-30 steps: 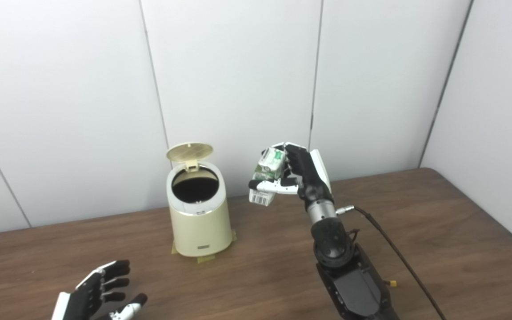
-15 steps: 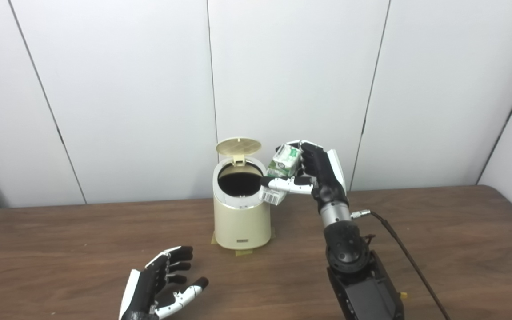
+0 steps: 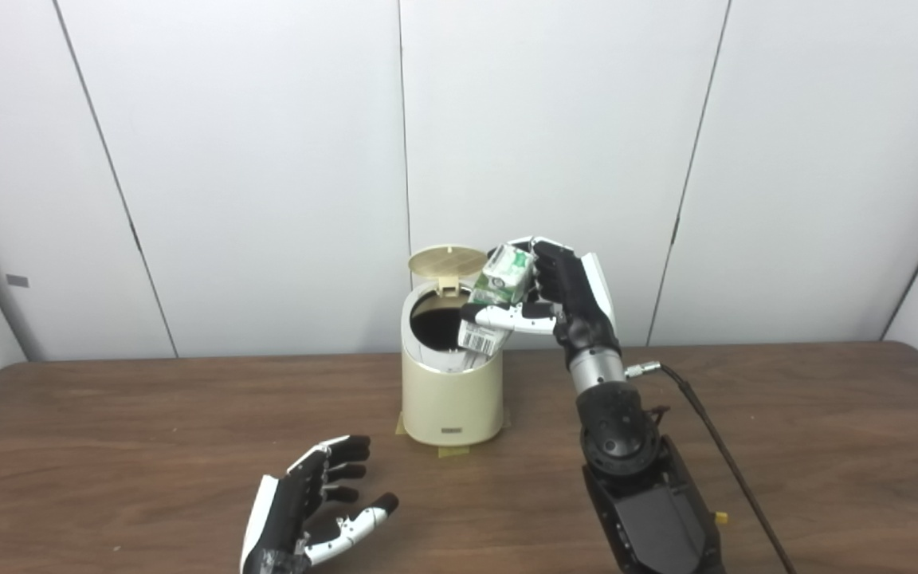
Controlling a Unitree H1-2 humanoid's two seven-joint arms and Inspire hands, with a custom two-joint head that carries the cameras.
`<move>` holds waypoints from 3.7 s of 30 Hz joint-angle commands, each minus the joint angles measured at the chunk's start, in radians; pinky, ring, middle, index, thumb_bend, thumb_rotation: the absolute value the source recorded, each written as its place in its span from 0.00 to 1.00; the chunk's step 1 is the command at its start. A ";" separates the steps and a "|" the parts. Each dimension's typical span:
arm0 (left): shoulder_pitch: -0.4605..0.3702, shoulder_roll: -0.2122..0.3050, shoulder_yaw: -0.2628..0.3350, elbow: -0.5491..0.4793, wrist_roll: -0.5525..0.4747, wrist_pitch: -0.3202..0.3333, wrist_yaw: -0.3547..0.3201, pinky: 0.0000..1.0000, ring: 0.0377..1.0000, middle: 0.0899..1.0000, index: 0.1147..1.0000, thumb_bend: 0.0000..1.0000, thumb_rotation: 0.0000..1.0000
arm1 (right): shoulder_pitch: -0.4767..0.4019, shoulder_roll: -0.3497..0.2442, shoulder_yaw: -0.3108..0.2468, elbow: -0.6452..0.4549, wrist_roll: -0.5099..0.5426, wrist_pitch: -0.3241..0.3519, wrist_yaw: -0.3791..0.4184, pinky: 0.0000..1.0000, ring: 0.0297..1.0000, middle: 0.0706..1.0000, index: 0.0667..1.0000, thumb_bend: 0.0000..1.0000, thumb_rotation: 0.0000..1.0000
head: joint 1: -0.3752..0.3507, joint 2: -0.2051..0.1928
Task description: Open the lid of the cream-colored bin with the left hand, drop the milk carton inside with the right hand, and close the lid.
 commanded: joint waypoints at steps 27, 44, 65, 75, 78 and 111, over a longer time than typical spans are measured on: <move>-0.016 -0.035 -0.013 -0.084 0.028 0.014 0.013 0.62 0.71 0.72 0.70 0.66 0.06 | -0.154 0.023 0.017 0.229 -0.009 -0.148 -0.066 0.28 0.30 0.37 0.50 0.52 0.00 | 0.037 0.036; -0.011 -0.042 -0.023 -0.090 0.032 0.013 0.017 0.63 0.70 0.71 0.69 0.66 0.06 | -0.156 0.061 0.021 0.349 -0.045 -0.267 -0.215 0.28 0.31 0.38 0.50 0.52 0.00 | 0.043 0.049; -0.005 -0.047 -0.028 -0.104 0.029 0.019 0.013 0.61 0.69 0.71 0.69 0.65 0.03 | -0.200 0.080 0.031 0.483 -0.055 -0.358 -0.304 0.26 0.29 0.38 0.50 0.52 0.00 | 0.056 0.054; 0.000 -0.052 -0.031 -0.110 0.030 0.030 0.013 0.61 0.69 0.71 0.68 0.65 0.04 | -0.229 0.079 0.035 0.521 -0.064 -0.382 -0.335 0.28 0.31 0.39 0.49 0.52 0.00 | 0.059 0.056; 0.000 -0.053 -0.031 -0.112 0.028 0.037 0.011 0.61 0.69 0.71 0.68 0.65 0.05 | -0.234 0.080 0.037 0.528 -0.063 -0.385 -0.340 0.28 0.31 0.39 0.49 0.52 0.00 | 0.059 0.056; -0.001 -0.047 -0.035 -0.116 0.020 0.036 0.006 0.60 0.68 0.70 0.68 0.65 0.04 | -0.205 -0.014 0.186 0.528 -0.194 -0.325 -0.218 0.54 0.67 0.72 0.70 0.88 0.14 | 0.062 0.071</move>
